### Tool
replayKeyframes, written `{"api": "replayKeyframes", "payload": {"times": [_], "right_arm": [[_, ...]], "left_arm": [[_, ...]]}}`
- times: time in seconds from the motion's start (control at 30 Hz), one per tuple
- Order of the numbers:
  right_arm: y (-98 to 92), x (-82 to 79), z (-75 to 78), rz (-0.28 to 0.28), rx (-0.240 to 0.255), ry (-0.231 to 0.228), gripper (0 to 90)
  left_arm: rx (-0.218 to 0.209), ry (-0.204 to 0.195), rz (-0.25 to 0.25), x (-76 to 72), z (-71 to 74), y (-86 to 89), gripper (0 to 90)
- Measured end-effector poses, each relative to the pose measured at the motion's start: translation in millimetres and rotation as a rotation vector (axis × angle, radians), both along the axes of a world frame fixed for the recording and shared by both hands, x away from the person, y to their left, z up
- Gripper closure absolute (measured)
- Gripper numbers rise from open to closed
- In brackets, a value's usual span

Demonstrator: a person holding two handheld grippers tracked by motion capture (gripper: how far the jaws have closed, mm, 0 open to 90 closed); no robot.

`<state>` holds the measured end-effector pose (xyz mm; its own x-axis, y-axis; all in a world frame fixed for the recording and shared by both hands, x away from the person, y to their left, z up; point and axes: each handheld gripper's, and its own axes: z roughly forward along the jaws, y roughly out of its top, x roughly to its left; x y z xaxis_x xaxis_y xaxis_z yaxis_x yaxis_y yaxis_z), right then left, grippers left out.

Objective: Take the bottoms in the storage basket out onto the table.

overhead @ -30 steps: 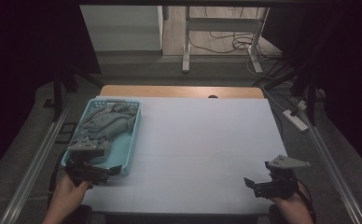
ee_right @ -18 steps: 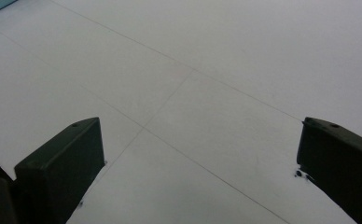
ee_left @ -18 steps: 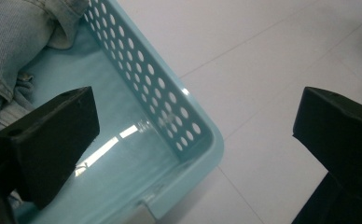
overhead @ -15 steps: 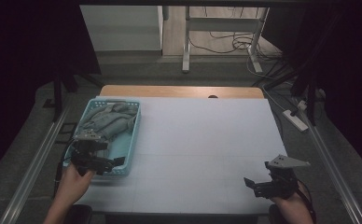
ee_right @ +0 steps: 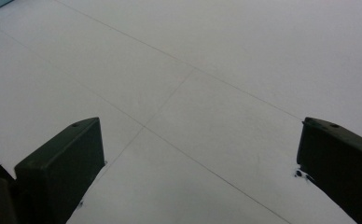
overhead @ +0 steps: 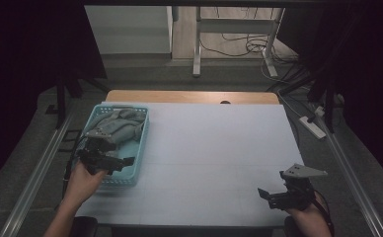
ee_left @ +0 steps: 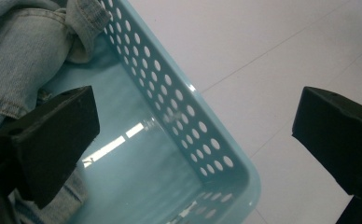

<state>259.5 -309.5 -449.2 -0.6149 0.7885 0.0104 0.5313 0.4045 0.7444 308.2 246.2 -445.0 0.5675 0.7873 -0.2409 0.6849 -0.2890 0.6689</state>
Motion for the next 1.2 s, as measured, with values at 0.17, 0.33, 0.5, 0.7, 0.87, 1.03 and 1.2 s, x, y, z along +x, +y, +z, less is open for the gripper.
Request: {"api": "replayKeyframes", "payload": {"times": [0.17, 0.33, 0.5, 0.7, 0.87, 1.03, 1.2], "right_arm": [[-0.2, 0.1, 0.1, 0.000, -0.002, 0.002, 0.9], [-0.1, 0.3, 0.0, 0.002, -0.001, 0.006, 0.9], [0.0, 0.5, 0.0, 0.003, -0.002, 0.008, 0.9], [0.6, 0.8, -0.3, 0.004, -0.007, 0.011, 0.9], [0.7, 1.2, -0.5, 0.005, -0.008, 0.015, 0.9], [0.9, 1.4, -0.6, 0.005, -0.009, 0.018, 0.9], [1.1, 1.7, -0.8, 0.006, -0.010, 0.021, 0.9]], "left_arm": [[0.005, 0.004, -0.004, 7.2, -2.1, -0.5, 0.2], [0.015, 0.005, 0.008, 18.4, -0.5, 1.6, 0.3], [0.020, 0.002, 0.009, 25.2, 2.1, 3.4, 0.3], [0.009, -0.002, 0.011, 36.1, 4.0, 6.6, 0.3], [0.020, 0.001, 0.014, 45.0, 5.5, 7.6, 0.1], [0.015, 0.002, 0.040, 54.6, 7.8, 10.4, 0.1], [0.016, 0.002, 0.044, 62.2, 9.3, 13.3, 0.2]]}}
